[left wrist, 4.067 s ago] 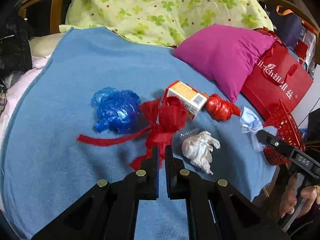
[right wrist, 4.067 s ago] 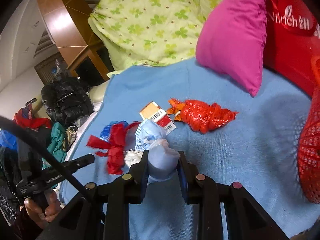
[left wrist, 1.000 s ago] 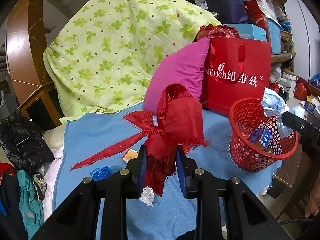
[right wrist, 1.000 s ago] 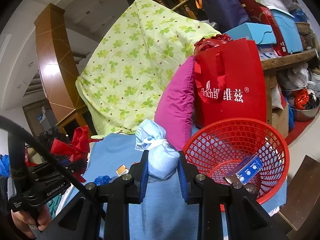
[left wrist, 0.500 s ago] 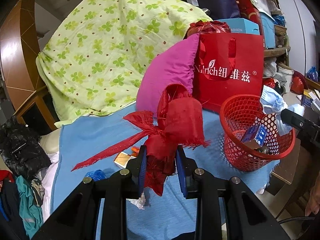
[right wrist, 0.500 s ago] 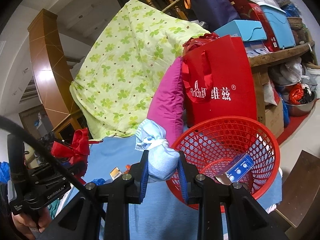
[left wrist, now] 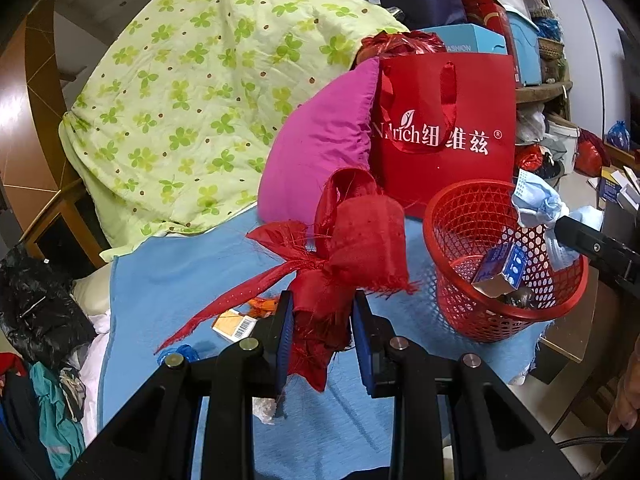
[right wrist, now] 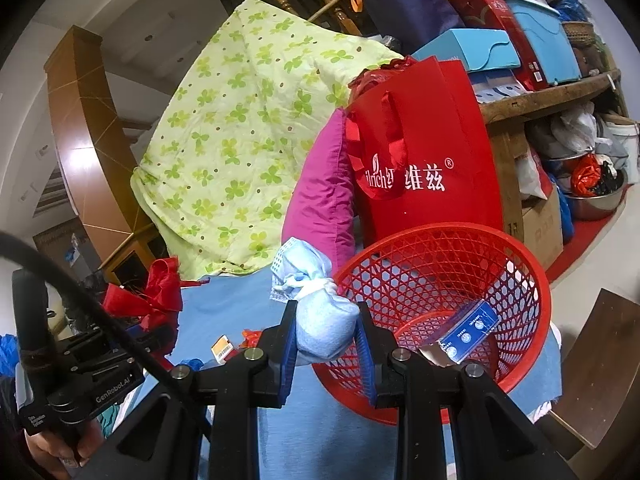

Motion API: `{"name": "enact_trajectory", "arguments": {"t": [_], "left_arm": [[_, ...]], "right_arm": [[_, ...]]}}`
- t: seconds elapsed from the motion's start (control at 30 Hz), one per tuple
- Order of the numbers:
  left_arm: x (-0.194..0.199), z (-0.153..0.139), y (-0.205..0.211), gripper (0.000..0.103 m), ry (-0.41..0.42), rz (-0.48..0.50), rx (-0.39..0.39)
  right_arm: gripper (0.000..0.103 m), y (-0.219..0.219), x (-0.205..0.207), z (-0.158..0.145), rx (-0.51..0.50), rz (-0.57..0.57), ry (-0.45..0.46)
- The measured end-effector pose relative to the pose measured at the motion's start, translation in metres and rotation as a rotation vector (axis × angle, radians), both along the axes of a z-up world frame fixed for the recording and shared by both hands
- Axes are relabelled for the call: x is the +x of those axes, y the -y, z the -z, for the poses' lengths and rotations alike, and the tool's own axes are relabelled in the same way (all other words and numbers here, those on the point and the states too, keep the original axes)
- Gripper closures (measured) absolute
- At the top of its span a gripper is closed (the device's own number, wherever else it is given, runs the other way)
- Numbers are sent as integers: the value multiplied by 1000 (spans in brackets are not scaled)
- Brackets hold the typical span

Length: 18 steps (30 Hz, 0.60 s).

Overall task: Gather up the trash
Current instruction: 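Release the red bag into the red basket with the left tool while the right releases the cloth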

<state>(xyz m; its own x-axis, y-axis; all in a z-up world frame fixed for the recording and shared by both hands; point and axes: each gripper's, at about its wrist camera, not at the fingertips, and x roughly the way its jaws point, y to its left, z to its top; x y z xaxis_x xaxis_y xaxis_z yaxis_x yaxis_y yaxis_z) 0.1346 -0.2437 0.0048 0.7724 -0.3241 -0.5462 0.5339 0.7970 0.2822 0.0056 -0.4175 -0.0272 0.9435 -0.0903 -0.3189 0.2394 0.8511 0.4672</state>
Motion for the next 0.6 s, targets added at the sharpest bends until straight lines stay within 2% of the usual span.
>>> {"name": "enact_trajectory", "arguments": {"t": [0.37,0.6], "left_arm": [[2,8,30,73,-31,50,17],[2,8,65,73,-109,205,-54]], "right_arm": [[74,20,-2,10,31,32,-11],[74,42,-10,16,51,88,-24]]}}
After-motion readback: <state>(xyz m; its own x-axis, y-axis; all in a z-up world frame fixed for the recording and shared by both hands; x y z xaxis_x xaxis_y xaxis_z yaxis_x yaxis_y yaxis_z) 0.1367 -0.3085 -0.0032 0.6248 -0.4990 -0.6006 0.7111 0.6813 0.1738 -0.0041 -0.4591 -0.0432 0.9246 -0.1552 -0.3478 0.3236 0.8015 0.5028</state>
